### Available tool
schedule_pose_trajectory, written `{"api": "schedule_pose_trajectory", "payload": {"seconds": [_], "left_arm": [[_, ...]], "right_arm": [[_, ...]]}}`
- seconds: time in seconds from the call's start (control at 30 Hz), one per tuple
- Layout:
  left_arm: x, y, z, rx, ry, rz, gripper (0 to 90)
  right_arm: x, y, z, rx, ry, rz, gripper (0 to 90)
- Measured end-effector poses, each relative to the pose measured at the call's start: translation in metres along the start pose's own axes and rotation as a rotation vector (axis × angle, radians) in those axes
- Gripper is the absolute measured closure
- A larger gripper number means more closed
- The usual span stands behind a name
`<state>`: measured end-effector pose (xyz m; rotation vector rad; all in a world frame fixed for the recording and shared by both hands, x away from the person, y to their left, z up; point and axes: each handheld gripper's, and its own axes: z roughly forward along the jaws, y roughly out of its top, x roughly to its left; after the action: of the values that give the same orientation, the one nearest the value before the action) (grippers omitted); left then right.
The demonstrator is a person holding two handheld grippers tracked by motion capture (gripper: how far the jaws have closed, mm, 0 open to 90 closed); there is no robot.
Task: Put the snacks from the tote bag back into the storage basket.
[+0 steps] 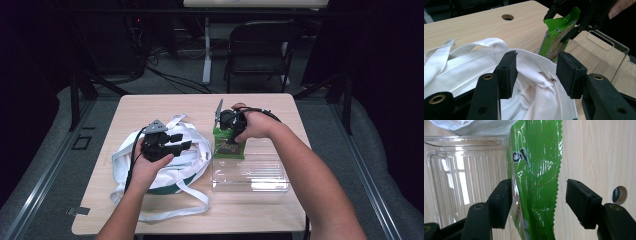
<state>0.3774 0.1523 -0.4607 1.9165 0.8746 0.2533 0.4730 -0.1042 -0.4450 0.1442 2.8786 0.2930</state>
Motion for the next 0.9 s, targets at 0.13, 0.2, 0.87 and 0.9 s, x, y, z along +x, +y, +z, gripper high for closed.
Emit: {"api": "schedule_pose_trajectory", "payload": {"seconds": [0.13, 0.2, 0.87, 0.9], "left_arm": [[0.0007, 0.0000, 0.0014, -0.002, 0.001, -0.006, 50.8], [0.0015, 0.0002, 0.0016, -0.003, 0.000, -0.008, 50.8], [0.0029, 0.0004, -0.0002, -0.009, 0.004, -0.014, 50.4], [0.0031, 0.0005, -0.0005, -0.009, 0.005, -0.014, 50.3]], "right_arm": [[0.0003, -0.0001, -0.0014, -0.004, -0.004, 0.005, 38.0], [0.0003, 0.0000, -0.0025, -0.008, -0.010, 0.005, 38.1], [0.0009, -0.0019, -0.0093, -0.018, -0.012, 0.009, 37.7], [0.0007, -0.0019, -0.0097, -0.017, -0.011, 0.008, 37.7]]}}
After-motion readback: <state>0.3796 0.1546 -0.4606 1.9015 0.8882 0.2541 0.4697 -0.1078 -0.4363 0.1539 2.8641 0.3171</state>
